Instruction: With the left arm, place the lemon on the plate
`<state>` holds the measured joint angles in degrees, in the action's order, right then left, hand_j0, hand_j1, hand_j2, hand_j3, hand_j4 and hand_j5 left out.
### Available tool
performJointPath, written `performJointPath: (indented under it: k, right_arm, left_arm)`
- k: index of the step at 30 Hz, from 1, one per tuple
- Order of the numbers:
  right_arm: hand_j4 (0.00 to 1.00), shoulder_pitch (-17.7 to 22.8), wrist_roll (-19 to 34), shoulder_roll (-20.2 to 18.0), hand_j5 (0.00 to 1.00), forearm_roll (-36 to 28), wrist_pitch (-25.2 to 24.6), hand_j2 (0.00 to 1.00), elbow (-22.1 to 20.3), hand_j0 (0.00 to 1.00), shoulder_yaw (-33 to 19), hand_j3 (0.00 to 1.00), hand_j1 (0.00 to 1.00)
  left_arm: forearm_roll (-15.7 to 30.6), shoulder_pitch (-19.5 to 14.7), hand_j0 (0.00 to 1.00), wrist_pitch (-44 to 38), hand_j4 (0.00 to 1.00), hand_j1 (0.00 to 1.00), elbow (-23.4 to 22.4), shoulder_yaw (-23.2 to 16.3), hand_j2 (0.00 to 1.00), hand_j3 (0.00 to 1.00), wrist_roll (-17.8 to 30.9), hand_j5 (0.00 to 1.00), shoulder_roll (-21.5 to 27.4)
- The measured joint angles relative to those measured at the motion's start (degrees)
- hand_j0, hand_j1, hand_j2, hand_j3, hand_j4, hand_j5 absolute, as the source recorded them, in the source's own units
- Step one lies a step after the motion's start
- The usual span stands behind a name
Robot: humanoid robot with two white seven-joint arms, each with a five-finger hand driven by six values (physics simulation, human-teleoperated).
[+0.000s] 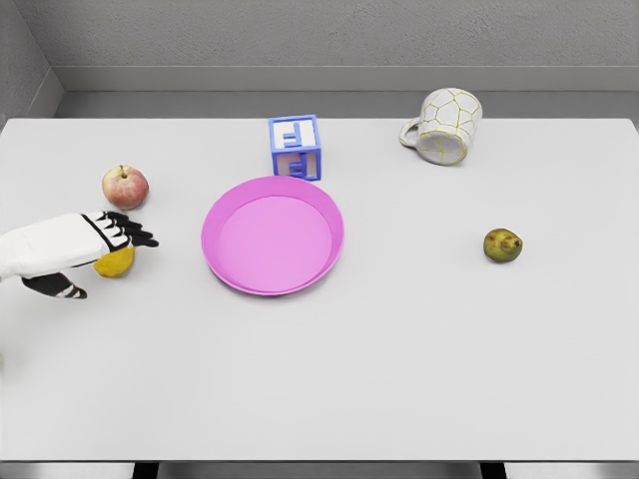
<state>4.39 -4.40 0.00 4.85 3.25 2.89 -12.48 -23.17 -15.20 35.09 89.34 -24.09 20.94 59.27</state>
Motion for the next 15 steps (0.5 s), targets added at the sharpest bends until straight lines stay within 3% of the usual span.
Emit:
performJointPath:
  k: [6, 9, 15]
  right_arm:
    - [1.00, 0.0, 0.0, 0.0, 1.00, 0.0, 0.0, 1.00, 0.0, 1.00, 0.0, 1.00, 1.00]
    - [1.00, 0.0, 0.0, 0.0, 1.00, 0.0, 0.0, 1.00, 0.0, 1.00, 0.0, 1.00, 1.00]
    - [1.00, 0.0, 0.0, 0.0, 1.00, 0.0, 0.0, 1.00, 0.0, 1.00, 0.0, 1.00, 1.00]
  left_arm:
    - [-2.4, -1.8, 1.00, 0.0, 1.00, 1.00, -5.6, -0.5, 1.00, 1.00, 0.1, 1.00, -4.2]
    - [-2.4, -3.8, 1.00, 0.0, 1.00, 1.00, -6.6, -0.4, 1.00, 1.00, 0.0, 1.00, -4.9]
    - [-3.1, -4.0, 1.00, 0.0, 1.00, 1.00, -7.1, -0.8, 1.00, 1.00, 0.1, 1.00, -6.3]
